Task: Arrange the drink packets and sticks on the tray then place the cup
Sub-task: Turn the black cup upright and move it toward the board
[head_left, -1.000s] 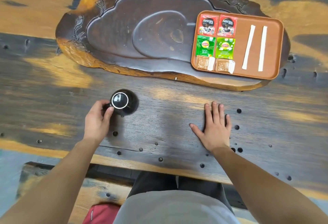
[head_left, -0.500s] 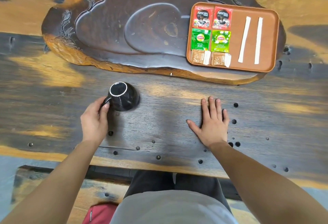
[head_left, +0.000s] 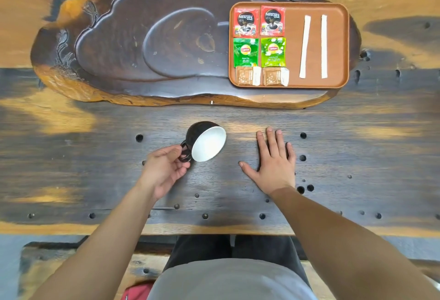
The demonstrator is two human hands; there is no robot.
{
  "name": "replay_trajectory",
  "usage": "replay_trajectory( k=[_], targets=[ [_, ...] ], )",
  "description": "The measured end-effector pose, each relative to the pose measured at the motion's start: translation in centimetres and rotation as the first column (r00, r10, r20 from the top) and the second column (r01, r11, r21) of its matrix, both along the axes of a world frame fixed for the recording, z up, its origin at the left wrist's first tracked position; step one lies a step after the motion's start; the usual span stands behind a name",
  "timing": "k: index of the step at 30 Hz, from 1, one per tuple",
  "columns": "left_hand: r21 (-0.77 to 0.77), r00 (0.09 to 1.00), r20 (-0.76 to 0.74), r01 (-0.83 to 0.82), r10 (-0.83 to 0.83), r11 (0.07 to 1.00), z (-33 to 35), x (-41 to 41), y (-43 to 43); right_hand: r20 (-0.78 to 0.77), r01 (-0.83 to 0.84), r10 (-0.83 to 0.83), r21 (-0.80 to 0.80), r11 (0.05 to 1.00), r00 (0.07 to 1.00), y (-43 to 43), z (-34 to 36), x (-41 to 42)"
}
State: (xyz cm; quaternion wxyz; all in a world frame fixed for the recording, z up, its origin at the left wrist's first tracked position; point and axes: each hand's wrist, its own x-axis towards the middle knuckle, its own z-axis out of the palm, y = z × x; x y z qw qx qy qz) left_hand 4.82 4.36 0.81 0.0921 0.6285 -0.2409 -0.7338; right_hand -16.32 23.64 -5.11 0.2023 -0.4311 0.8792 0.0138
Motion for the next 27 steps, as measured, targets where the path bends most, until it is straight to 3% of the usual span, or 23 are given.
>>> replay_trajectory(
  k=[6,14,21,27],
  targets=[
    [0.296,0.988,-0.007,0.147,-0.152,0.944,-0.4,-3.0,-1.5,0.004,0.000,0.000,-0.009,1.000,1.000,0.0,-0.1,-0.1],
    [0.343,0.979,0.073,0.153,-0.189,0.927,-1.6,-4.6,-3.6,0.009,-0.001,0.001,-0.009,1.000,1.000,0.0,0.0,-0.2],
    [0.177,0.982,0.154,0.079,-0.107,0.981,-2.0,-4.9,-3.4,0.009,0.003,-0.003,-0.009,1.000,1.000,0.0,0.0,-0.2],
    [-0.191,0.984,0.096,0.168,-0.152,0.967,-1.6,-4.4,-0.7,0.005,0.001,-0.001,-0.004,1.000,1.000,0.0,0.0,-0.2]
  ],
)
